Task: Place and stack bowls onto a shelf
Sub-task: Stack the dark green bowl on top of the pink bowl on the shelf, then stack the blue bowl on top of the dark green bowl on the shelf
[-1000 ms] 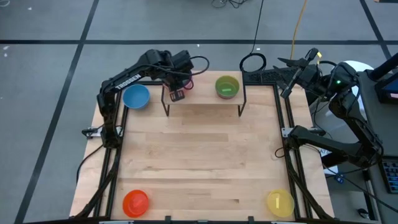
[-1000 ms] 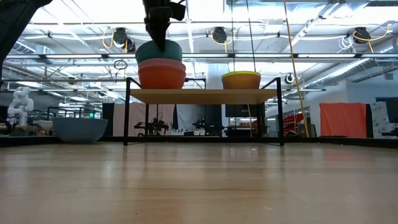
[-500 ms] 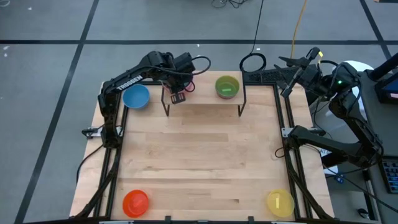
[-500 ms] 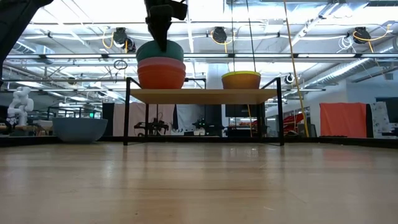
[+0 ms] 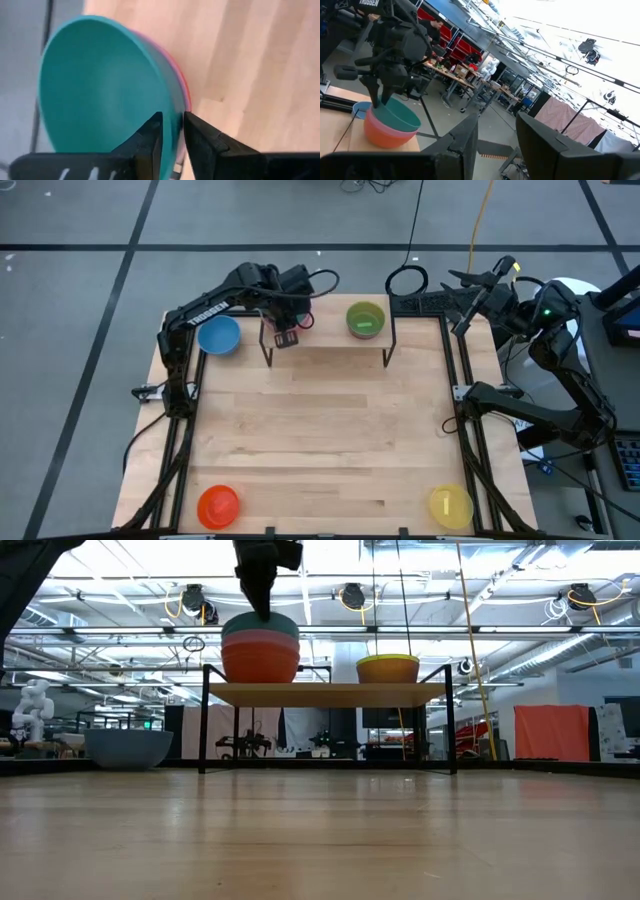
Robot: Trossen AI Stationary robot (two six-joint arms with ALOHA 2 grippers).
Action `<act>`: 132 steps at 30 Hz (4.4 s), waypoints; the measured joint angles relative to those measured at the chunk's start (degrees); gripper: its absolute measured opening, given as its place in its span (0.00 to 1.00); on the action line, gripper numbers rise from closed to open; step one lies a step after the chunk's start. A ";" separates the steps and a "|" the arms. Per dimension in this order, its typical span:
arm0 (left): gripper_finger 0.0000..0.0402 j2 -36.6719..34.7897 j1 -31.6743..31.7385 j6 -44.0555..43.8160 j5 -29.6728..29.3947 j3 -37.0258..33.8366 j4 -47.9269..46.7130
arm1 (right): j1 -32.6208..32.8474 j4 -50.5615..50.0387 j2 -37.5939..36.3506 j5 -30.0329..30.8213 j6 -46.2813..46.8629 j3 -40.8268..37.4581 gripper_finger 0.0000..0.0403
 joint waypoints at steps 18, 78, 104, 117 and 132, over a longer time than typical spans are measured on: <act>0.20 -2.92 -2.06 -1.63 -1.29 0.02 -0.35 | 0.01 -0.97 -0.01 0.00 0.37 0.00 0.31; 0.20 -36.28 7.39 -85.34 -4.25 -55.33 -0.23 | 0.00 -13.00 -8.66 -0.27 4.78 -0.02 0.31; 0.20 -36.21 29.11 -98.02 -2.74 -58.89 3.47 | 0.01 -12.66 -8.66 -0.28 -0.98 -0.02 0.31; 0.20 -36.15 30.63 -97.78 5.36 -74.23 22.87 | 0.01 -12.66 -8.66 -0.28 -2.82 -0.02 0.31; 0.20 -36.17 31.32 -103.35 7.95 -75.95 22.99 | 0.02 -12.66 -8.66 -0.28 -2.62 -0.02 0.31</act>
